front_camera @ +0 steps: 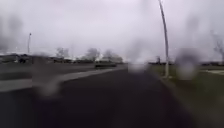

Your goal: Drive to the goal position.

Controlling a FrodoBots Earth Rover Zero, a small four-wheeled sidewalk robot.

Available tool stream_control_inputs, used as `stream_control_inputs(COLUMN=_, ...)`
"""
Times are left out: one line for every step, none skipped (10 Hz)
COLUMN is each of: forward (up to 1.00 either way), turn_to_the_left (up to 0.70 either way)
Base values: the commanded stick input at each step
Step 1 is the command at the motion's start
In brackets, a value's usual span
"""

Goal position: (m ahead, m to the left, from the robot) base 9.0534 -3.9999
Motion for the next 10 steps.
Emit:
stream_control_inputs(forward=1.00, turn_to_the_left=0.00)
stream_control_inputs(forward=1.00, turn_to_the_left=0.00)
stream_control_inputs(forward=1.00, turn_to_the_left=0.00)
stream_control_inputs(forward=1.00, turn_to_the_left=0.00)
stream_control_inputs(forward=1.00, turn_to_the_left=0.00)
stream_control_inputs(forward=1.00, turn_to_the_left=0.00)
stream_control_inputs(forward=1.00, turn_to_the_left=0.00)
stream_control_inputs(forward=1.00, turn_to_the_left=0.00)
stream_control_inputs(forward=1.00, turn_to_the_left=0.00)
stream_control_inputs(forward=1.00, turn_to_the_left=0.00)
